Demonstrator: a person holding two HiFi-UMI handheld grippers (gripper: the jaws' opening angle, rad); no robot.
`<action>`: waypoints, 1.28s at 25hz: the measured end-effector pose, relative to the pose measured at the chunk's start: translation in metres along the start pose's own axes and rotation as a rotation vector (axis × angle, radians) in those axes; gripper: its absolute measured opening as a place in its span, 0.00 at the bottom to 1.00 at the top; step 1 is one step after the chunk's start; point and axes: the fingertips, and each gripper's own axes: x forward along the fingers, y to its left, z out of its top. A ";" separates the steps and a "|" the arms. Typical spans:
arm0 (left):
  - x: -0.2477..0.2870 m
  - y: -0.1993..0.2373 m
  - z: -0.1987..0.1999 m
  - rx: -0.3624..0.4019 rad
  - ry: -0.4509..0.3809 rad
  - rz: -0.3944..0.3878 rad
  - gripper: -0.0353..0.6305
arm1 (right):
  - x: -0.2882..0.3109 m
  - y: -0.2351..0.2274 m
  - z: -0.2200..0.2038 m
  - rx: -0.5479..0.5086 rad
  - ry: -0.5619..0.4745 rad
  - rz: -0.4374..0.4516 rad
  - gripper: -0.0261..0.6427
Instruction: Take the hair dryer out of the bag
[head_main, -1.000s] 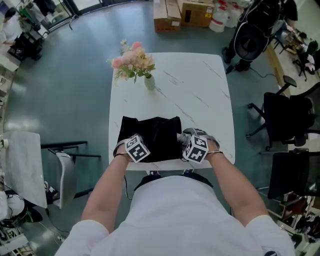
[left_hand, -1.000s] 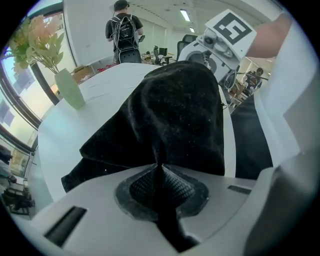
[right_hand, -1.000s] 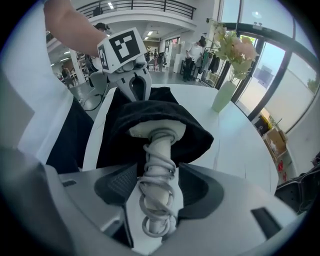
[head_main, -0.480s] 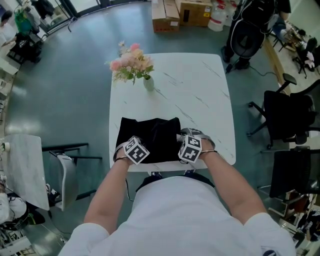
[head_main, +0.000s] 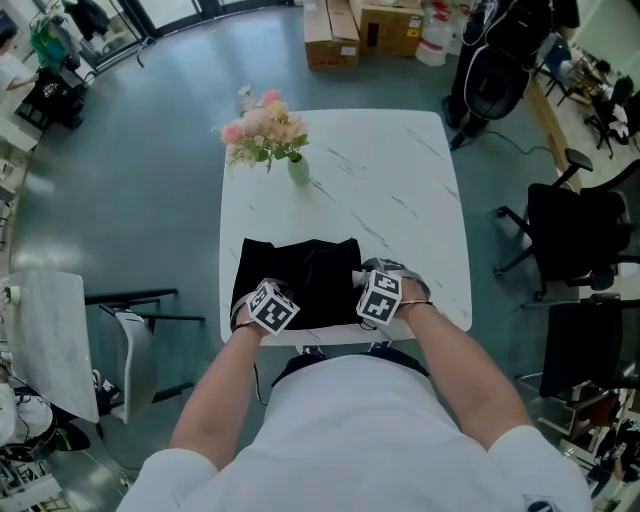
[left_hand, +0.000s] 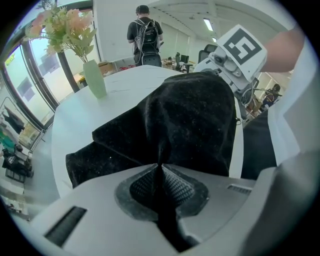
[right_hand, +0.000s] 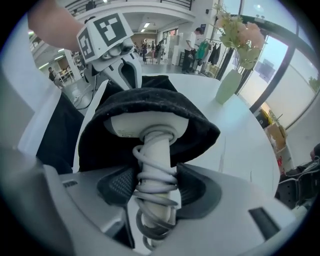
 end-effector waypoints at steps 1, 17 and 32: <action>0.000 0.000 0.000 -0.005 0.000 0.000 0.10 | -0.001 0.000 -0.003 -0.012 0.012 -0.004 0.41; 0.002 0.000 -0.001 -0.043 0.043 -0.024 0.10 | -0.020 -0.007 -0.051 0.064 0.005 -0.039 0.40; 0.002 0.002 -0.001 -0.070 0.041 0.030 0.10 | -0.037 -0.015 -0.092 0.208 0.004 -0.076 0.40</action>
